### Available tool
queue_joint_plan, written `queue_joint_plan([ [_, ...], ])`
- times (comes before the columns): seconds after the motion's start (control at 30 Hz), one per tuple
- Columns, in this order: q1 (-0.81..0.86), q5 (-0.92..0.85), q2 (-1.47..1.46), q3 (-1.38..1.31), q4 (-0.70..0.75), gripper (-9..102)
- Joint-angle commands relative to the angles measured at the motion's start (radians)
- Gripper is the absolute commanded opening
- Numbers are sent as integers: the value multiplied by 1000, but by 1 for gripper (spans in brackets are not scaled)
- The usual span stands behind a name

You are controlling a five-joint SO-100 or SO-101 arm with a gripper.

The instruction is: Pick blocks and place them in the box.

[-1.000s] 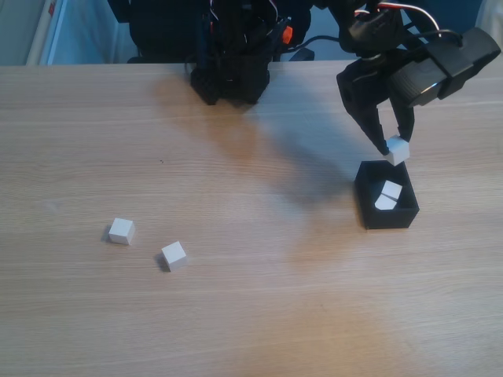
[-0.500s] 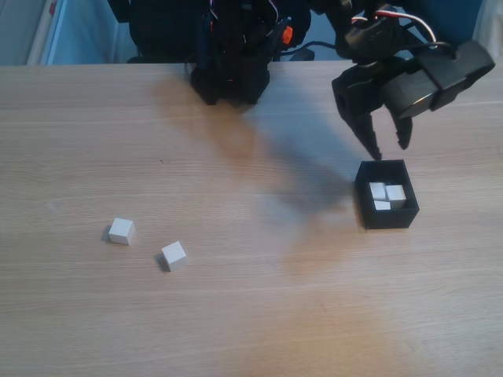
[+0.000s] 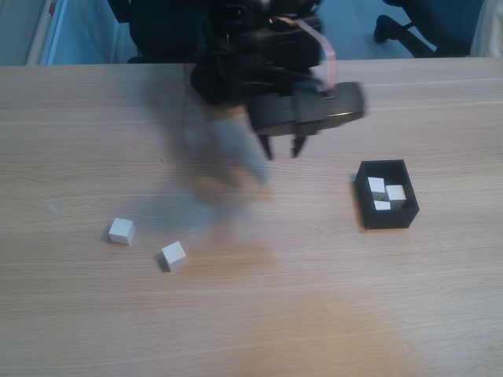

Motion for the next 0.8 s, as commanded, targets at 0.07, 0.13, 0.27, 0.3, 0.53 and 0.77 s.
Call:
queue_joint_plan([
  [0.07,170,-233,172,160,-75,12],
  [0.13,206,-304,216,210,-87,12],
  [0.27,258,-426,293,310,-124,12],
  [0.3,267,-449,311,339,-147,12],
  [0.53,330,-600,394,532,-316,12],
  [0.77,407,-686,242,565,-505,11],
])
